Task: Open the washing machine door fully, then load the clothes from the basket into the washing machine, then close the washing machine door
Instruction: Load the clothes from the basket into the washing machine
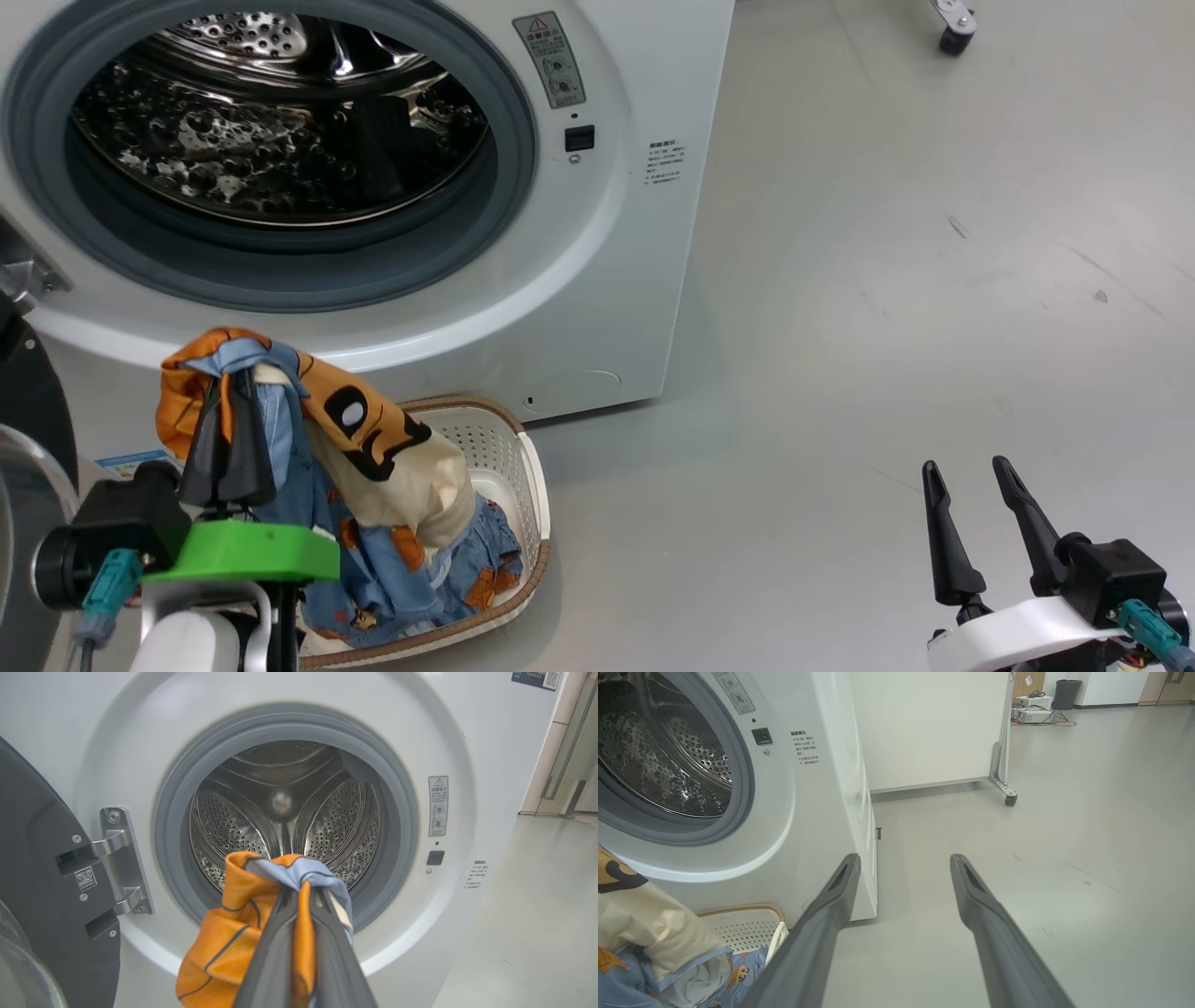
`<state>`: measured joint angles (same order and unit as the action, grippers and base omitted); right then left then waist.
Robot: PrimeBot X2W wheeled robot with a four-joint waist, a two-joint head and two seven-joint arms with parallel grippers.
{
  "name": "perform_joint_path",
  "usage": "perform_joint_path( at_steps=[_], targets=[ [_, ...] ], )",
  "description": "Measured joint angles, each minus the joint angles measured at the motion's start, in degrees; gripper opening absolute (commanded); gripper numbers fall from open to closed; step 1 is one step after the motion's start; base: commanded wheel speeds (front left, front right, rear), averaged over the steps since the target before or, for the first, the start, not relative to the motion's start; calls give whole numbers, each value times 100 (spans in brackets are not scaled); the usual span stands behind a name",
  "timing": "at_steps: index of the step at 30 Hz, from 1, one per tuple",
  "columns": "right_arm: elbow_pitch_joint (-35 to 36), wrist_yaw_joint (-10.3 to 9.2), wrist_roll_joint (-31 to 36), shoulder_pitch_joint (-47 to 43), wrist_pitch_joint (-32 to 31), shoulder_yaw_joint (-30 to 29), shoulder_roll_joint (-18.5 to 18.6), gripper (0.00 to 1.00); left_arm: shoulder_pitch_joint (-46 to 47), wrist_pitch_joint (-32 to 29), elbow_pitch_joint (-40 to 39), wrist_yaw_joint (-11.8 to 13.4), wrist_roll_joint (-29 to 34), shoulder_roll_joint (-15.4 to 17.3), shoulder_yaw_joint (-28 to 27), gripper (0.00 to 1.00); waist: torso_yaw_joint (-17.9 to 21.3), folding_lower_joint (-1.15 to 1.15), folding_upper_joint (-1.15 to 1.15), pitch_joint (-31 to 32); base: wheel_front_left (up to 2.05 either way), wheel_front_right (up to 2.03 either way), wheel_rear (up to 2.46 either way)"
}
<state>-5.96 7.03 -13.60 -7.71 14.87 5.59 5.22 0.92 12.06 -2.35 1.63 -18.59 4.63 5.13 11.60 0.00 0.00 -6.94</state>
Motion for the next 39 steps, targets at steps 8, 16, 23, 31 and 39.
perform_joint_path(
  at_steps=[8,16,23,31,39],
  targets=[
    [-15,0,-29,288,0,180,-144,100,637,-263,66,51,164,218,-162,0,407,0,0,-340,0,0,0],
    [-104,0,-96,400,1,229,-181,100,1196,-549,563,145,207,549,-480,0,886,0,0,-624,0,0,0],
    [-135,0,-154,410,0,304,-216,100,1931,-853,990,193,303,879,-689,0,1269,0,0,-921,0,0,0],
    [-159,0,-258,521,0,437,-280,100,2840,-1202,1551,252,366,1207,-881,0,1571,1,0,-1412,0,0,0],
    [-190,0,-448,710,0,806,-321,100,3939,-1505,2092,302,627,1688,-1027,0,1791,1,0,-2029,0,0,0]
  ],
)
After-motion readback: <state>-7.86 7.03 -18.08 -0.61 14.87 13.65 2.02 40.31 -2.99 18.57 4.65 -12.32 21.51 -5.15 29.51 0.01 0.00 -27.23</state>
